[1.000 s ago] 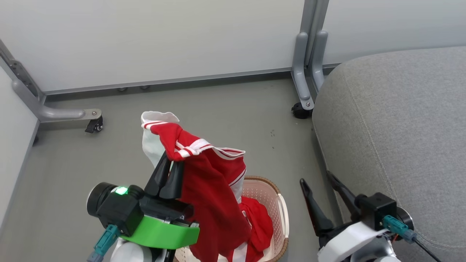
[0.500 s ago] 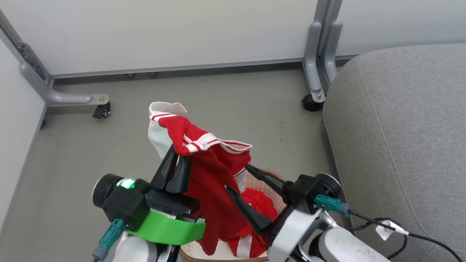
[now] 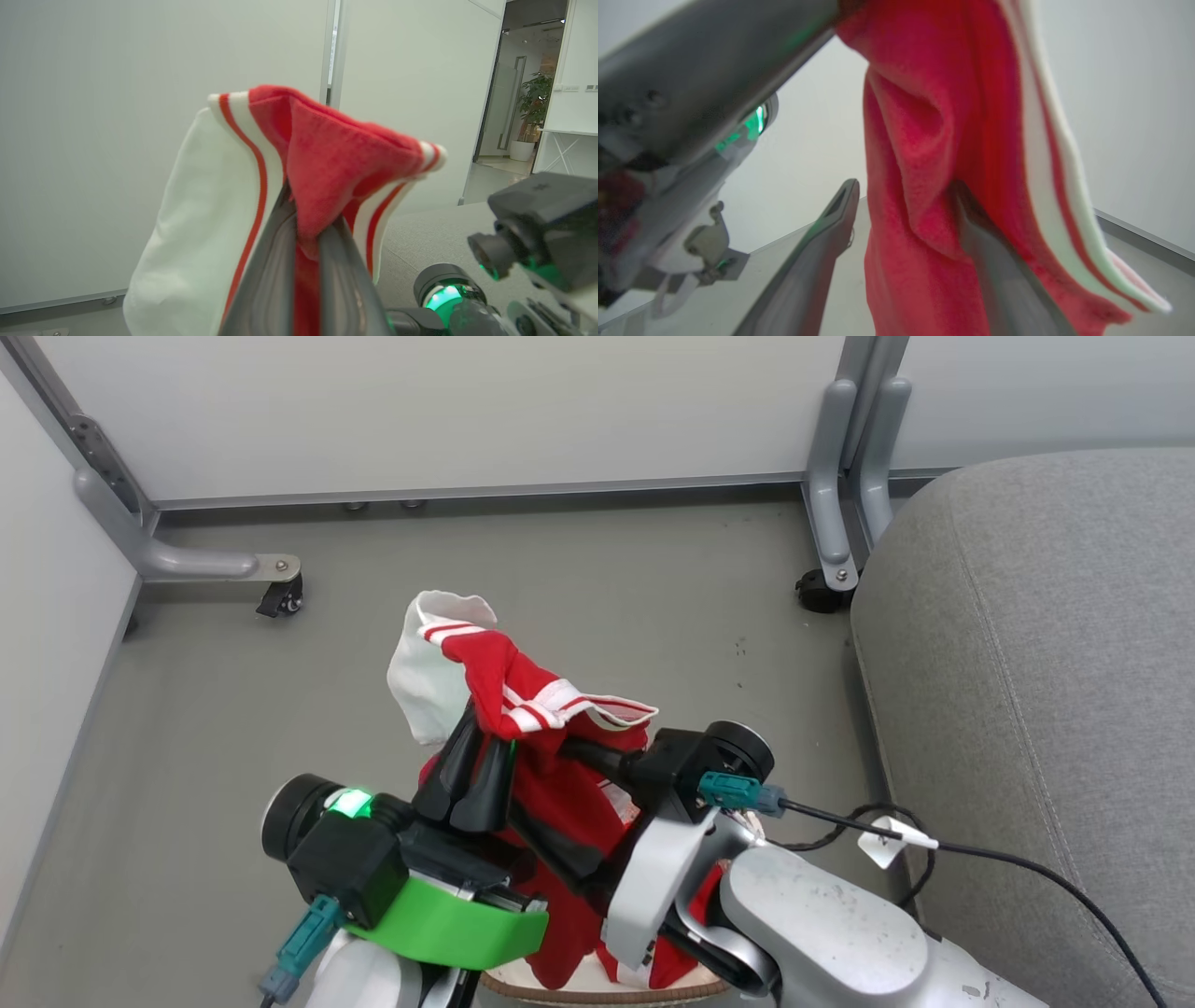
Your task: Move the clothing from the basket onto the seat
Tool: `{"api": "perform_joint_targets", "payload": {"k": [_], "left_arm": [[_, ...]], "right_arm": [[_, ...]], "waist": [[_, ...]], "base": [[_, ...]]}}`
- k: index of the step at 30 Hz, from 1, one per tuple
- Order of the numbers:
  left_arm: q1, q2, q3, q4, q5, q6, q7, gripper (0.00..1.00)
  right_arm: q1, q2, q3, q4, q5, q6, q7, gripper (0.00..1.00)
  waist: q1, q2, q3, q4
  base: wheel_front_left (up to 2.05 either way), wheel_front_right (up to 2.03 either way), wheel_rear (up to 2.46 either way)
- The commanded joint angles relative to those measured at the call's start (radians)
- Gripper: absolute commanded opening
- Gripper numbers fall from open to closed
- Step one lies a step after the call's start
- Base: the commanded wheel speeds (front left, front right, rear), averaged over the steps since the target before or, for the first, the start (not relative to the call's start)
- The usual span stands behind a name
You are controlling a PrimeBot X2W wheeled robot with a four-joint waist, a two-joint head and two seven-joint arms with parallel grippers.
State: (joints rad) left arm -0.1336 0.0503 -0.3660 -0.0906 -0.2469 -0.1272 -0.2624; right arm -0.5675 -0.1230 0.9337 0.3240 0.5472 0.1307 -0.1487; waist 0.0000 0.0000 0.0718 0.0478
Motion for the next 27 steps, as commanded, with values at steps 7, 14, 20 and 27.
{"api": "perform_joint_targets", "payload": {"k": [7,14,20,27], "left_arm": [[-0.015,0.0,-0.013,-0.005,-0.011,-0.003,-0.004,0.0],[-0.015,0.0,-0.011,-0.006,-0.01,-0.001,-0.004,0.0],[-0.01,0.0,-0.01,-0.007,-0.009,0.003,-0.004,0.0],[-0.004,0.0,-0.01,0.001,-0.005,0.006,-0.004,0.0]], "right_arm": [[-0.074,0.029,0.063,0.091,0.078,0.0,-0.029,0.0],[-0.102,0.029,0.1,0.136,0.121,0.0,-0.058,0.0],[-0.116,0.03,0.123,0.159,0.147,0.0,-0.075,0.0],[-0.131,0.028,0.14,0.174,0.167,0.0,-0.09,0.0]], "waist": [[0.0,0.0,0.003,0.002],[0.0,0.0,0.002,-0.002],[0.0,0.0,-0.002,-0.003],[0.0,0.0,-0.006,-0.002]], "base": [[0.0,0.0,0.0],[0.0,0.0,0.0],[0.0,0.0,0.0],[0.0,0.0,0.0]]}}
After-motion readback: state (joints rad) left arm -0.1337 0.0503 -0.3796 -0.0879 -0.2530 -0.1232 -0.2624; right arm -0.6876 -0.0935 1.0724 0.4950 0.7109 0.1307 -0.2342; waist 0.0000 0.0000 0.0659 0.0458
